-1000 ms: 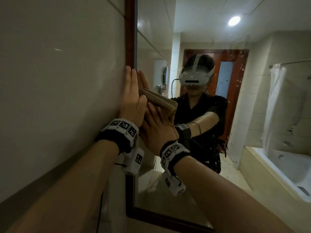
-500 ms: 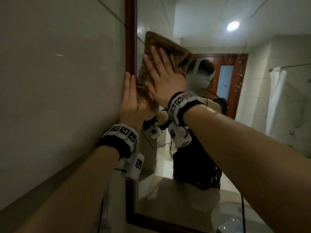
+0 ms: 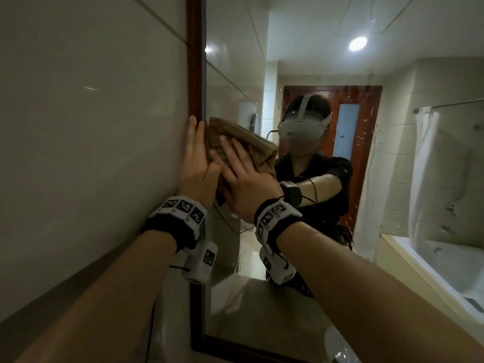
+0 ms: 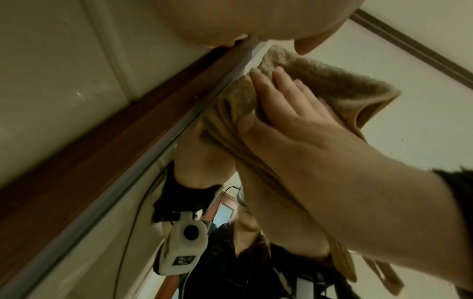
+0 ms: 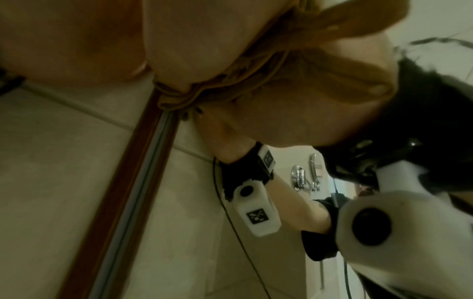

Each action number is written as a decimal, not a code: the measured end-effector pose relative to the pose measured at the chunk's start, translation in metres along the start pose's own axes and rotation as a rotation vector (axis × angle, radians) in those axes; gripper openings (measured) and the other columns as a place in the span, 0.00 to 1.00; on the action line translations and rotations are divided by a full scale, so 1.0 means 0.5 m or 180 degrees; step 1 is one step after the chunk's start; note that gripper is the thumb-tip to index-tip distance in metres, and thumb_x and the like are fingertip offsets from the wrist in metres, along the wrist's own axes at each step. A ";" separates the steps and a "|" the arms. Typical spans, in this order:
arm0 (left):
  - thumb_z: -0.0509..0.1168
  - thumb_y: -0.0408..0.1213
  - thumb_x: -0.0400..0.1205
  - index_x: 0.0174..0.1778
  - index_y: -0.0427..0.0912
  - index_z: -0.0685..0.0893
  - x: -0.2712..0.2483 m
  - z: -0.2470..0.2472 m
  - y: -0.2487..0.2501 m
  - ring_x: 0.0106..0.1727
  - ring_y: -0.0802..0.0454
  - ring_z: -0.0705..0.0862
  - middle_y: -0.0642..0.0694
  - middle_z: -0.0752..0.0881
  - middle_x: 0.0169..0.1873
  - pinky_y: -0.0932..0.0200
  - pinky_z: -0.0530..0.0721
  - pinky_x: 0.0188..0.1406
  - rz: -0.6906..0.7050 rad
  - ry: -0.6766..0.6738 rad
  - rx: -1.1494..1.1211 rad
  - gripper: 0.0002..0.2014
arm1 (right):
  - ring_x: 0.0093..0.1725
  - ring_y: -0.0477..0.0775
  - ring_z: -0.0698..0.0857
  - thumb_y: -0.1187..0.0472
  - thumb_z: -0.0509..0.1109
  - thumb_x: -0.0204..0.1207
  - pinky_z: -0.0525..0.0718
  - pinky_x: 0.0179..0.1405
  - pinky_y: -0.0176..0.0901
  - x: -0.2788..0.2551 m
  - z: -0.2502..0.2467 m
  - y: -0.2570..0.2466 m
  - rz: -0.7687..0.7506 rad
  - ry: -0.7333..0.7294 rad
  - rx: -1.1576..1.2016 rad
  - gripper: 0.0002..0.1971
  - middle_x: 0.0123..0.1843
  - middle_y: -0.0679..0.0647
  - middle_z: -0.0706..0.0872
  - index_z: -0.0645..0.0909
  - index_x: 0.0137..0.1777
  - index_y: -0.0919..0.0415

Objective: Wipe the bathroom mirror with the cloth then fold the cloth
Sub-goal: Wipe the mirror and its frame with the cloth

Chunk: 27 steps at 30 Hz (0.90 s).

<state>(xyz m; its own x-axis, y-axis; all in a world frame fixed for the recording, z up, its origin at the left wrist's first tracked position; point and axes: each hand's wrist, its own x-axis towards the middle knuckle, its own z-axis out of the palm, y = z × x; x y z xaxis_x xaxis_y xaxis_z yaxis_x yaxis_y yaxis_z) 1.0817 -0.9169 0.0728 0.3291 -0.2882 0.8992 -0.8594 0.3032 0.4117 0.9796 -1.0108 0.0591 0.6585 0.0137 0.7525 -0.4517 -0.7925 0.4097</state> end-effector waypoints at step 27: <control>0.54 0.43 0.87 0.86 0.40 0.49 0.064 0.005 0.009 0.85 0.57 0.41 0.46 0.40 0.86 0.61 0.45 0.83 0.0272 0.0014 0.1139 0.33 | 0.85 0.55 0.56 0.45 0.59 0.81 0.82 0.52 0.43 -0.001 0.002 0.001 0.0273 0.0355 0.0157 0.33 0.87 0.56 0.54 0.61 0.84 0.56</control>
<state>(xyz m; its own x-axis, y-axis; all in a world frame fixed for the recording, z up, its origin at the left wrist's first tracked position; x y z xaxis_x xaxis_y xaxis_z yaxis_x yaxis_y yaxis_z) 1.0871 -0.9268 0.1030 0.2513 -0.2714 0.9291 -0.9661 -0.0110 0.2581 0.9796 -1.0119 0.0586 0.5465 0.0103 0.8374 -0.4714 -0.8227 0.3177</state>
